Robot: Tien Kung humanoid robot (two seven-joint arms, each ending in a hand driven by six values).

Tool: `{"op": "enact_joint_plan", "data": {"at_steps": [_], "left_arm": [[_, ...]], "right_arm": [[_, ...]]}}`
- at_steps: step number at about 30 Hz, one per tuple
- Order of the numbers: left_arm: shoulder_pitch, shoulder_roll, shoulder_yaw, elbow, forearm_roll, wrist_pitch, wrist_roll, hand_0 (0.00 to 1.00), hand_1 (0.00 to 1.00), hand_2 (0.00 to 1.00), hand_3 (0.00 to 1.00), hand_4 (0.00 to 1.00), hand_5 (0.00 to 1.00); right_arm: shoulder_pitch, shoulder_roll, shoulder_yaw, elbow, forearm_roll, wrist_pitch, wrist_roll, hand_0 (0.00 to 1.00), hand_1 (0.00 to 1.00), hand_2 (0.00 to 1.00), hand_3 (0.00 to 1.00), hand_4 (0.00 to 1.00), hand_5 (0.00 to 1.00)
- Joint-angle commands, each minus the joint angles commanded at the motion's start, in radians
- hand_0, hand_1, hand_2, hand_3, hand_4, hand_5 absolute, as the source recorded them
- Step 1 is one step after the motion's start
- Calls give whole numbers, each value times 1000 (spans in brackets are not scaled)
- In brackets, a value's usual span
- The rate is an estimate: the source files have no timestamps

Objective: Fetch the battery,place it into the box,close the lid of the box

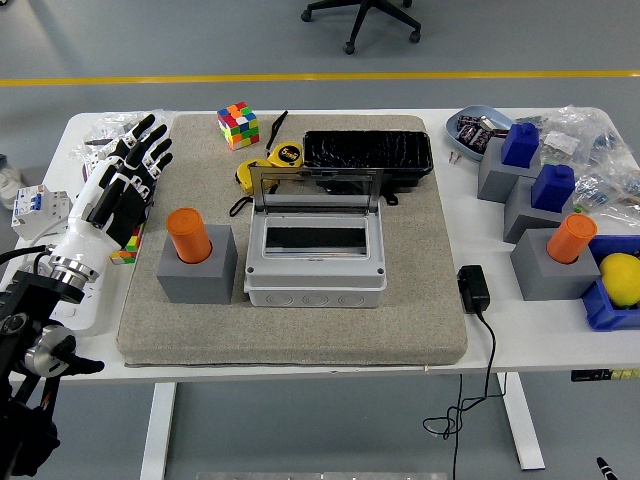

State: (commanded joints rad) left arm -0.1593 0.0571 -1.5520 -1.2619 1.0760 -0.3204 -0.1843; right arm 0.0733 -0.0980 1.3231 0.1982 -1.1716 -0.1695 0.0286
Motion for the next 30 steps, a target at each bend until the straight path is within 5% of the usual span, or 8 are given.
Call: {"op": "enact_joint_plan", "data": {"at_steps": [10,11,22,23,30], "left_arm": [[-20,-4,21,78,68,6,5,998,998,998,981,998,579],[-21,-5,22,80,78,6,6,998,998,998,859,998,539],[-19,1,34,73,155,3,13,998,998,998,842,998,497],[-18,0,35,74,155,6,13,998,995,964,820,998,285],[-18,-2,41,82,159,-4,18,998,998,963,834,998,263]], "right_arm": [[4,1,-1,1,2,2,-3,870,854,817,837,998,998],[4,1,0,1,2,2,-3,867,853,813,836,998,998],[4,-1,12,1,-7,3,-4,869,853,812,834,998,998],[4,-1,12,1,-6,3,-4,868,852,811,832,998,998],[5,-1,15,2,-9,2,-4,867,851,811,832,998,998]]}}
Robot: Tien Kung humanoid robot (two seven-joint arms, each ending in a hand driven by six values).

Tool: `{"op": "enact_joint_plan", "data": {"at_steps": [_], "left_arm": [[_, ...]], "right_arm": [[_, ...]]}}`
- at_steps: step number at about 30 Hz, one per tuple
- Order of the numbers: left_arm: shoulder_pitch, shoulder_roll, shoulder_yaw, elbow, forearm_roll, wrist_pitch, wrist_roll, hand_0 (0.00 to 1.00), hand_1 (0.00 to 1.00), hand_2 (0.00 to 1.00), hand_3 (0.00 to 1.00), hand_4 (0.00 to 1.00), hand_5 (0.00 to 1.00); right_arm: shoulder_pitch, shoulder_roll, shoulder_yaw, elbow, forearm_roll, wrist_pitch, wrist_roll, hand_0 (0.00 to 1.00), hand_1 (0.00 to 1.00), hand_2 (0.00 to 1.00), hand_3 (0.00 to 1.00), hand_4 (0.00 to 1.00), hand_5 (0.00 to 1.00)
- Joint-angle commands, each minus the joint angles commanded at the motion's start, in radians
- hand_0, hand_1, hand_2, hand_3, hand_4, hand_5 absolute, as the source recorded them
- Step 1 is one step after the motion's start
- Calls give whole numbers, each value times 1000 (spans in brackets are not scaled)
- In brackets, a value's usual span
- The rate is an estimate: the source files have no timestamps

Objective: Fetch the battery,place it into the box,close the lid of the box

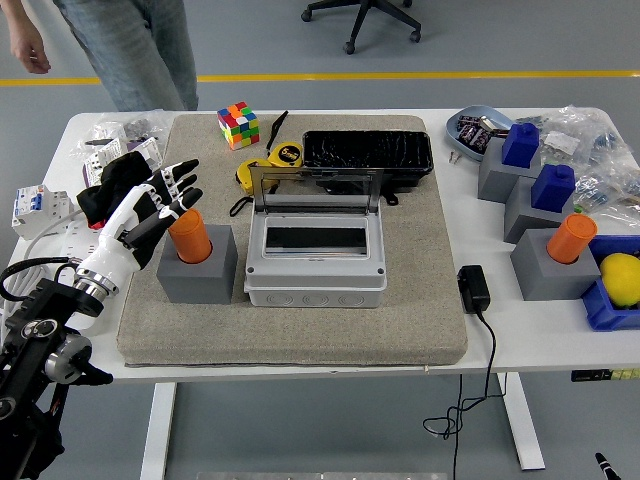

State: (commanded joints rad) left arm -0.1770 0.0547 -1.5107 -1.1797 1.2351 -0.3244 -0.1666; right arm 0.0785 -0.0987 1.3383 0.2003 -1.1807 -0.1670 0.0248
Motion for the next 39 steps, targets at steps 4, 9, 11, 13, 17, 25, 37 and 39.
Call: {"op": "enact_joint_plan", "data": {"at_steps": [4,9,11,13,17,25,37,39], "left_arm": [[-5,-1,-12,19,-3,-7,-3,998,998,963,834,998,263],[-5,3,-7,15,4,-23,0,998,993,961,995,998,264],[-3,1,-6,14,3,-23,0,955,991,967,998,998,261],[-2,-1,-3,12,3,-24,1,955,991,967,998,998,261],[0,0,4,12,2,-27,2,929,988,967,998,998,257],[-5,2,15,25,6,-28,2,924,984,966,998,998,253],[-9,0,20,35,29,-5,3,913,956,936,984,998,80],[-9,-1,21,34,34,1,3,913,956,936,984,998,80]], "right_arm": [[-2,0,-1,0,1,0,-1,867,851,811,832,998,998],[-3,-2,8,-2,-1,-2,0,867,849,809,831,998,998],[-3,-1,8,-1,-1,-3,0,866,849,807,829,998,998],[-3,-1,7,-1,-2,-4,0,866,849,807,829,998,998],[-3,0,8,0,-3,-5,0,866,849,809,827,998,998],[-3,-1,17,-1,-8,-6,-1,866,849,806,825,998,998],[1,1,20,-1,-8,-9,0,865,848,806,825,998,998],[1,1,20,0,-9,-9,0,865,848,806,825,998,998]]}}
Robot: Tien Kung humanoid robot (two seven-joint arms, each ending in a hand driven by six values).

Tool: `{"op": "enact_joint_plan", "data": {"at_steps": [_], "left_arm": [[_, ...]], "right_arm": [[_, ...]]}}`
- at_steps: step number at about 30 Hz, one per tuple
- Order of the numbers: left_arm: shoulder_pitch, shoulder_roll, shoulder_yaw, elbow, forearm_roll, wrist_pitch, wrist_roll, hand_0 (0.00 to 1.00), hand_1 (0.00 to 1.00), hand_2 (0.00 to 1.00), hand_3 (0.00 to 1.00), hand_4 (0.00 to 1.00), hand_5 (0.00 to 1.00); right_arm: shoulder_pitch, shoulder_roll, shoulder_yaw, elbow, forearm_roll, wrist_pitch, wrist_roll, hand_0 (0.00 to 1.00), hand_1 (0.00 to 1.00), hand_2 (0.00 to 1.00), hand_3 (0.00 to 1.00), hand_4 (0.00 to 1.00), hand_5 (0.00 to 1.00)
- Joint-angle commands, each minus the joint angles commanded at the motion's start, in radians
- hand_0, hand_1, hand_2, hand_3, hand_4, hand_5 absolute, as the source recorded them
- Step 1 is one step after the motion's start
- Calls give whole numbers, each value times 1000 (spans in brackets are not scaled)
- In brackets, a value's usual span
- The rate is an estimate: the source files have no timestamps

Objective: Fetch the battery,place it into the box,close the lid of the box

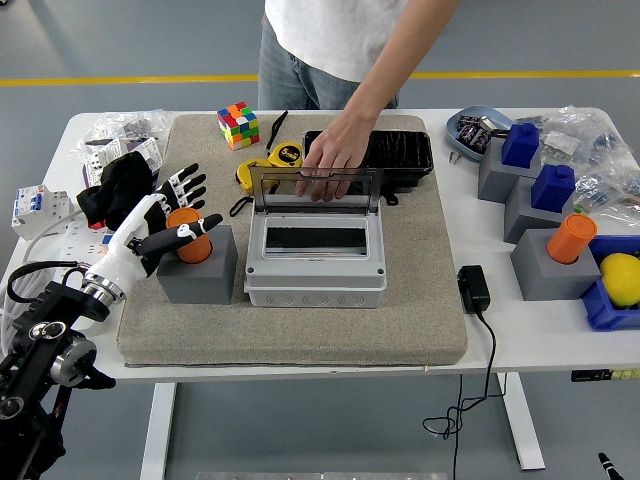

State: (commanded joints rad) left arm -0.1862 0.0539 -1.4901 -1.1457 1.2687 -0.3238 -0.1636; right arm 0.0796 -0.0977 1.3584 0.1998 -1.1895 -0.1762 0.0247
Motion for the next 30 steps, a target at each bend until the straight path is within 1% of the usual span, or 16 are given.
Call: {"op": "enact_joint_plan", "data": {"at_steps": [1,2,8,9,14,15,20,21,26,27,30], "left_arm": [[0,0,0,0,3,3,0,913,956,936,984,998,80],[0,0,0,-1,5,5,1,855,919,881,920,998,20],[-1,-1,4,-5,13,26,-2,855,919,881,920,998,20],[-1,-2,4,-5,14,27,-2,788,839,760,782,998,2],[0,-2,14,-12,20,38,-3,788,839,760,782,998,2],[0,-2,17,-13,19,41,-3,718,775,666,678,998,2],[2,-3,31,-22,21,48,-5,718,775,666,678,998,2],[3,-3,32,-23,20,49,-5,706,764,641,651,998,2],[4,-2,34,-30,17,50,-7,706,764,641,651,998,2],[4,-1,35,-32,17,50,-7,739,771,644,660,998,2],[4,0,36,-38,17,49,-8,739,771,644,660,998,2]], "right_arm": [[0,0,0,0,0,0,0,865,848,806,825,998,998],[0,0,1,0,-1,0,0,865,848,805,825,998,998],[1,0,3,0,-3,0,0,865,848,805,825,998,998],[1,0,3,0,-3,0,0,865,847,805,825,998,998],[1,0,9,-1,-7,0,-1,865,847,805,825,998,998],[1,0,10,0,-8,0,-1,865,848,804,824,998,998],[1,-1,11,0,-8,-1,-1,865,848,804,824,998,998],[1,0,10,1,-8,-1,-1,865,847,804,824,998,998],[0,0,7,0,-8,-1,-2,865,847,804,824,998,998],[0,0,8,0,-9,-1,-2,865,847,804,824,998,998],[-1,0,6,1,-8,-1,-3,865,847,804,824,998,998]]}}
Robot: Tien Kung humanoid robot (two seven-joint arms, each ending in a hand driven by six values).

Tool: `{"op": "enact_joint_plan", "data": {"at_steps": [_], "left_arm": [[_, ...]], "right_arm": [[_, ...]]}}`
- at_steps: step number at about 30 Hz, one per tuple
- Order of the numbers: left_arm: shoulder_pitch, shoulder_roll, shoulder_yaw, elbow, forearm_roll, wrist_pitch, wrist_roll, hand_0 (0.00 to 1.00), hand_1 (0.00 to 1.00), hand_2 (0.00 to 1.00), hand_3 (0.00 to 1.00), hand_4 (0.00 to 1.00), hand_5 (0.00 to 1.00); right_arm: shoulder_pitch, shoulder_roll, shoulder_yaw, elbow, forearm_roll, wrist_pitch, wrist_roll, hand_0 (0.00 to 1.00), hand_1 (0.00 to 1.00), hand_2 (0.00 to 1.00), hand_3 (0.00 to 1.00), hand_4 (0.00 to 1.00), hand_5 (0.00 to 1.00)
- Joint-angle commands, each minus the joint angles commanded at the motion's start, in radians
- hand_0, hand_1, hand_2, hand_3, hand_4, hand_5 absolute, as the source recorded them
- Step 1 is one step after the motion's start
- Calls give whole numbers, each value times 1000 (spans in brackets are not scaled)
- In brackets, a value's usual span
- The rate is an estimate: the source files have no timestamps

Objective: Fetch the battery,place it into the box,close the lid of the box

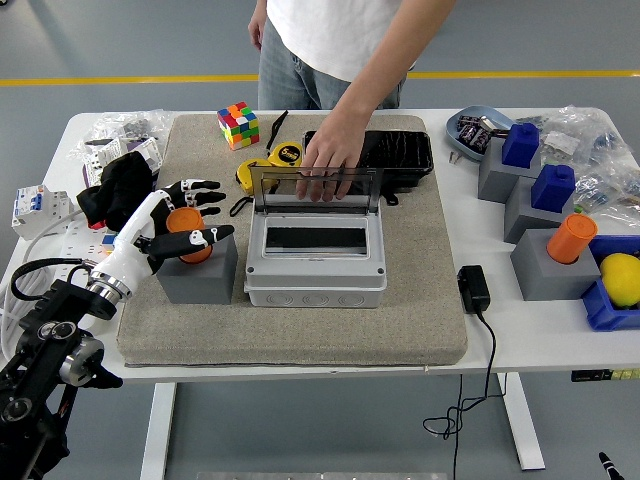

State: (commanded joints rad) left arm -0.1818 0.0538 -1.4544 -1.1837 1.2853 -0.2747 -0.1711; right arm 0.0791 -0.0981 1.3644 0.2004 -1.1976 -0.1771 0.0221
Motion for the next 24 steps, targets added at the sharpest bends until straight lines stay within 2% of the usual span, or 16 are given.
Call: {"op": "enact_joint_plan", "data": {"at_steps": [2,3,8,9,18,24], "left_arm": [[2,1,1,-7,5,-6,0,739,771,644,660,998,2],[2,1,1,-10,8,-8,0,818,846,768,761,998,101],[7,3,7,-15,5,-23,0,818,846,768,761,998,101],[8,4,8,-16,3,-25,0,873,921,892,879,998,135],[13,4,12,-28,7,-35,7,880,944,911,912,998,105],[11,4,11,-11,33,-19,1,893,957,934,937,998,82]], "right_arm": [[0,-1,-1,0,1,0,0,865,847,804,824,998,998],[0,-1,-1,1,1,0,-1,865,847,804,824,998,998],[-2,-1,-2,1,1,0,-2,865,847,804,824,998,998],[-2,-1,-3,1,1,0,-2,865,848,804,824,998,998],[-1,-2,3,0,-3,0,-2,865,848,804,824,998,998],[0,0,4,1,-2,1,-2,865,848,804,824,998,998]]}}
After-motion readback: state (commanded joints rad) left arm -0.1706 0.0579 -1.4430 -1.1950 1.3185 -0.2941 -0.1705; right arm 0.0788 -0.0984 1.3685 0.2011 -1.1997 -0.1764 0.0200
